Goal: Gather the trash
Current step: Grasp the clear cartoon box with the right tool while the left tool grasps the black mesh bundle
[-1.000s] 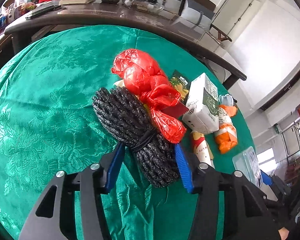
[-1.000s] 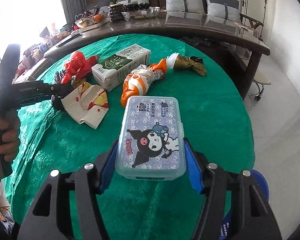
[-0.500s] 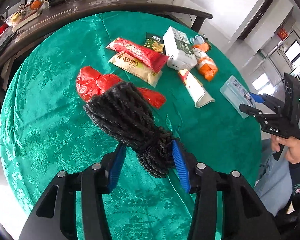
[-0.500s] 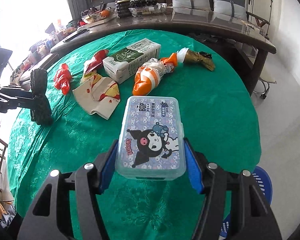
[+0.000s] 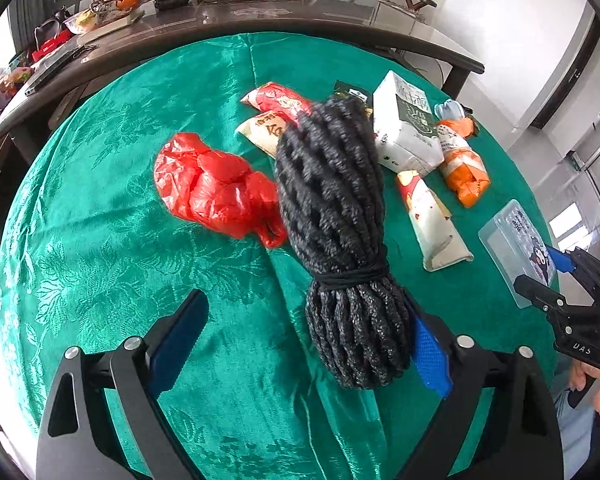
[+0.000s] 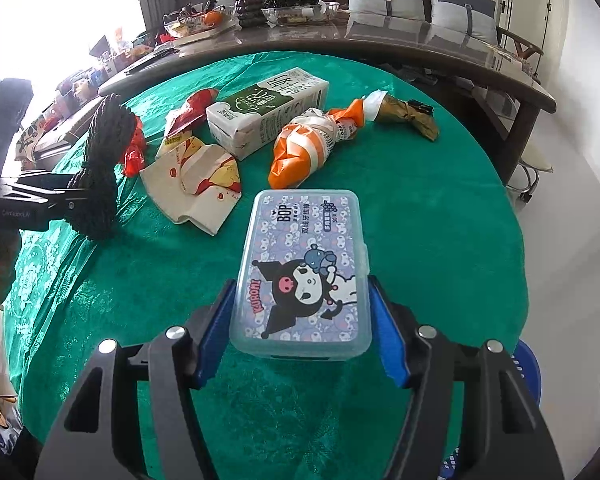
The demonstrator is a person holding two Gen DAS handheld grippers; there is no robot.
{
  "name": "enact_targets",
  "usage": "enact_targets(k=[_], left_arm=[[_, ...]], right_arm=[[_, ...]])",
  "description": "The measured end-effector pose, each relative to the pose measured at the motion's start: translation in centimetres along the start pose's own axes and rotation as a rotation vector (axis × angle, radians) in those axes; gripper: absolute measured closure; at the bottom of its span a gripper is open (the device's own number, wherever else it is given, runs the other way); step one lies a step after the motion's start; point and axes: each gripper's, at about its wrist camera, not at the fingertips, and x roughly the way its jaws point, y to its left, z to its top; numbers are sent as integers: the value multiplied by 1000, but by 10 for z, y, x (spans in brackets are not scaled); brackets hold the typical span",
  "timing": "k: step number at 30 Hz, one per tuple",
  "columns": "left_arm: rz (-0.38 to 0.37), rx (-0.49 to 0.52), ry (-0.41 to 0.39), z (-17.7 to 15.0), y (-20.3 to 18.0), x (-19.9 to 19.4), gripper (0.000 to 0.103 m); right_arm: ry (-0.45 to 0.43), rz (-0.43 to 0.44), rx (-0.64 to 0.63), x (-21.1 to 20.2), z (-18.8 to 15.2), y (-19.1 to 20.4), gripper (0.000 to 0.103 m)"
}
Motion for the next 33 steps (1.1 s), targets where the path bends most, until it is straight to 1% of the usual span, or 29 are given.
enact_targets(k=[2, 3, 4, 6, 8, 9, 11, 12, 13, 15, 16, 17, 18, 21, 24, 27, 29, 31, 33], left_arm=[[-60, 0, 3, 0, -1, -2, 65], [-87, -9, 6, 0, 0, -3, 66], [-95, -6, 3, 2, 0, -6, 68], [-97, 30, 18, 3, -3, -12, 71], [-69, 79, 41, -1, -8, -23, 71], [-52, 111, 53, -4, -11, -28, 70], [1, 186, 91, -11, -19, -35, 66], [23, 209, 97, -15, -21, -37, 65], [44, 234, 105, -21, -24, -37, 62], [55, 272, 104, -30, -30, -35, 47], [65, 290, 91, -34, -33, -33, 29], [78, 304, 69, -37, -35, -32, 19], [83, 312, 54, -38, -37, -32, 18], [61, 313, 30, -43, -38, -32, 18], [55, 308, -3, -45, -35, -38, 17], [23, 278, -20, -41, -33, -42, 16], [18, 267, -13, -34, -36, -39, 16], [38, 257, -13, -27, -41, -34, 16], [25, 245, -2, -22, -46, -30, 16]], right_arm=[[-1, 1, 0, -2, 1, -1, 41], [-1, 4, 2, -3, 1, -2, 42], [-1, 7, 5, -4, 1, -3, 42], [0, 15, 19, -7, 1, -6, 42], [-3, 21, 30, -10, 0, -8, 42], [-3, 19, 26, -11, -1, -9, 42], [19, 16, 6, -9, -2, -7, 42], [27, 13, -2, -8, -3, -6, 42], [31, 8, -10, -8, -3, -4, 42], [36, 11, -18, -9, -4, -3, 42], [36, 15, -13, -10, -4, -3, 42], [36, 21, -6, -11, -4, -4, 41], [36, 27, 1, -13, -5, -5, 39], [42, 31, 15, -15, -5, -8, 31], [65, 54, 32, -17, -2, -10, 28], [97, 38, 10, -16, 7, -4, 22], [142, 17, -28, -11, 14, 2, 21], [181, 2, -43, -3, 22, 8, 21], [211, -9, -50, 5, 28, 12, 21]])
